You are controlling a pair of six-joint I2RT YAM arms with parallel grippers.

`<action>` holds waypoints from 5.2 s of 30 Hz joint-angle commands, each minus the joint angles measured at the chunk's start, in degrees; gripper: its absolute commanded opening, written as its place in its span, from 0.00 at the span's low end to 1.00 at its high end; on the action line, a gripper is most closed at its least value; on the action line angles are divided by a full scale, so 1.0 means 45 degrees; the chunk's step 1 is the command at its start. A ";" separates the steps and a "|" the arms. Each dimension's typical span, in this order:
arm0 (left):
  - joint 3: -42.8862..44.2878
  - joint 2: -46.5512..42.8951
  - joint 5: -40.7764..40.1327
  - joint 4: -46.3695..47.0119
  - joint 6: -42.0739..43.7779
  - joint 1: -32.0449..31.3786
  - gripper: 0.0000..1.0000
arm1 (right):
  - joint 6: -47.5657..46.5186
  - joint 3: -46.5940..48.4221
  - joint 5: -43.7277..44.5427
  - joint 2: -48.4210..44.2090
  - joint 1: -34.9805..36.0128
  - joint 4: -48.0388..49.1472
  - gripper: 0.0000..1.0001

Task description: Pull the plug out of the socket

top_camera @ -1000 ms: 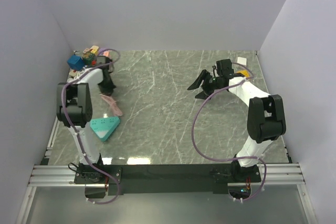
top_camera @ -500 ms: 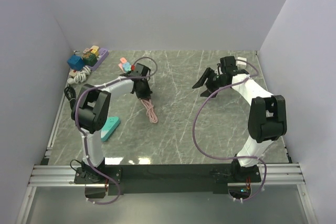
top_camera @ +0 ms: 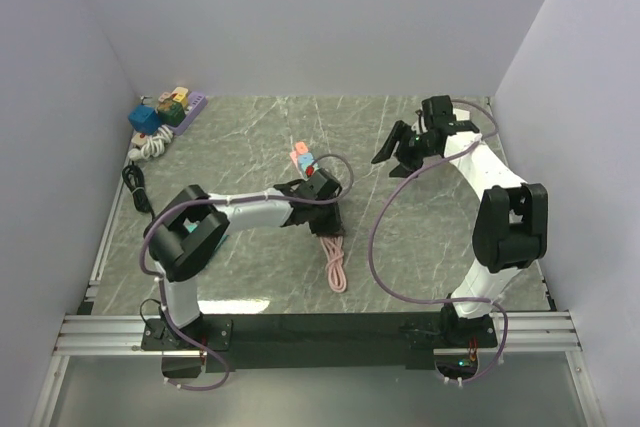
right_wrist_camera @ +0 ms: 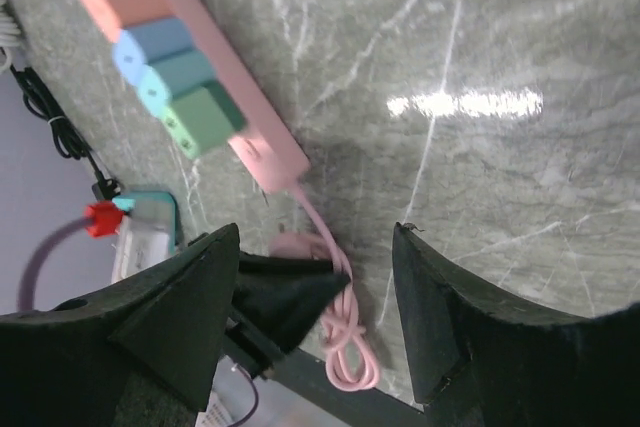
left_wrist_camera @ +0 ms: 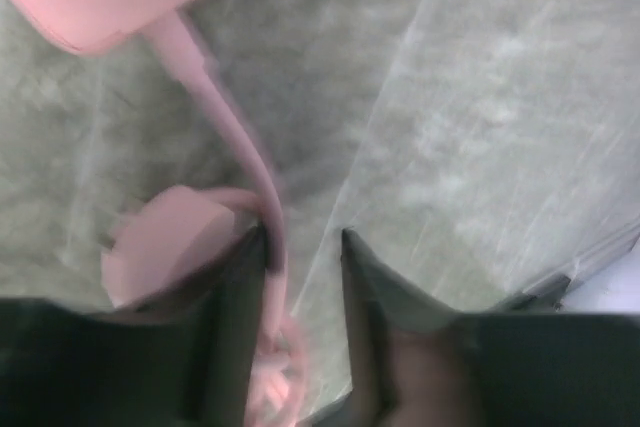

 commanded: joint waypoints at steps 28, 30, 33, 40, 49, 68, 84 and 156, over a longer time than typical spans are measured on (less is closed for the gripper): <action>-0.4544 -1.0521 -0.0769 -0.0458 -0.0949 0.5262 0.99 | -0.2189 1.2524 0.4044 0.7354 0.5033 -0.4067 0.76; -0.4874 -1.0891 -0.0730 -0.0537 -0.0929 0.5379 0.99 | -0.2267 1.2642 0.4631 0.7628 0.5442 -0.3502 0.76; -0.5479 -1.1341 -0.0710 -0.0576 -0.1124 0.5438 0.99 | -0.2384 1.2350 0.5570 0.7881 0.5796 -0.2778 0.77; -0.6614 -1.2279 -0.0593 -0.0712 -0.1632 0.5478 0.99 | -0.1683 1.3482 0.6938 0.9404 0.6226 -0.2620 0.77; -0.7279 -1.3177 -0.0554 -0.1103 -0.1828 0.5497 0.99 | -0.1584 1.3737 0.7037 1.0499 0.6304 -0.1898 0.50; -0.6598 -0.7267 0.1497 0.3637 0.1607 0.4505 0.94 | -0.0003 0.4247 0.0047 0.5659 0.4840 0.1793 0.00; -0.4740 -0.3003 0.1087 0.4559 0.3133 0.3036 0.73 | 0.0916 0.1451 -0.1674 0.3976 0.4547 0.3025 0.00; -0.3705 -0.3393 0.0188 0.2686 0.1005 0.2646 0.00 | 0.2538 0.4713 0.4107 0.4662 -0.3696 0.0837 0.76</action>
